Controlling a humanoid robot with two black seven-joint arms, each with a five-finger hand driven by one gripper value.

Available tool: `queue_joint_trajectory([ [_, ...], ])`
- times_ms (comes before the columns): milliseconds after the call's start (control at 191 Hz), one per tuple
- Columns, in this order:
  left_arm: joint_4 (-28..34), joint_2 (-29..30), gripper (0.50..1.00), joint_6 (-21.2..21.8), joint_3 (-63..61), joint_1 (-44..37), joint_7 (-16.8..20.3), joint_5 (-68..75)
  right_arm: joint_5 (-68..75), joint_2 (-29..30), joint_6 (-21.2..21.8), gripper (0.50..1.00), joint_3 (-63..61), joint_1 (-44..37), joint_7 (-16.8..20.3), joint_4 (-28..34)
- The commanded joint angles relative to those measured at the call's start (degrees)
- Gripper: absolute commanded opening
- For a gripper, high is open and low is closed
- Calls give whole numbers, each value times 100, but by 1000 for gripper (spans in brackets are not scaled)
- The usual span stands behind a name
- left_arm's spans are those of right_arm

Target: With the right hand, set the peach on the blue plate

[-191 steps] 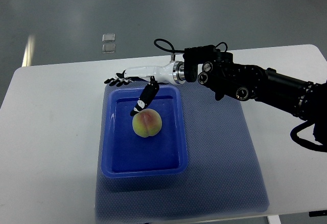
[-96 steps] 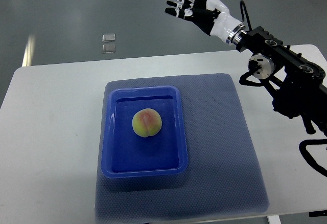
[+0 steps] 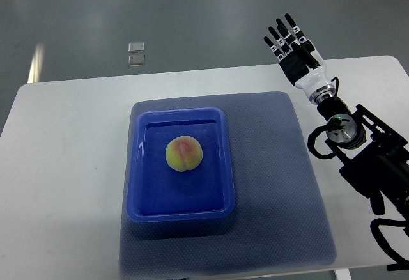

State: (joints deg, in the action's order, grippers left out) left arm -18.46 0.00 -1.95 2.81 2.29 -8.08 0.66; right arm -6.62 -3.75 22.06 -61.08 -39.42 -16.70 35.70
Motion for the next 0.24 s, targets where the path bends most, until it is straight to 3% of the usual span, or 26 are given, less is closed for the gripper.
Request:
queue_joint_trajectory([
  [0,0,0,1000,2,0,0,0,5,38,-12,0,932,0,-13,0,-160],
  [230,0,0,1000,2,0,0,0,5,91,-30,0,932,-9,-31,0,-283],
])
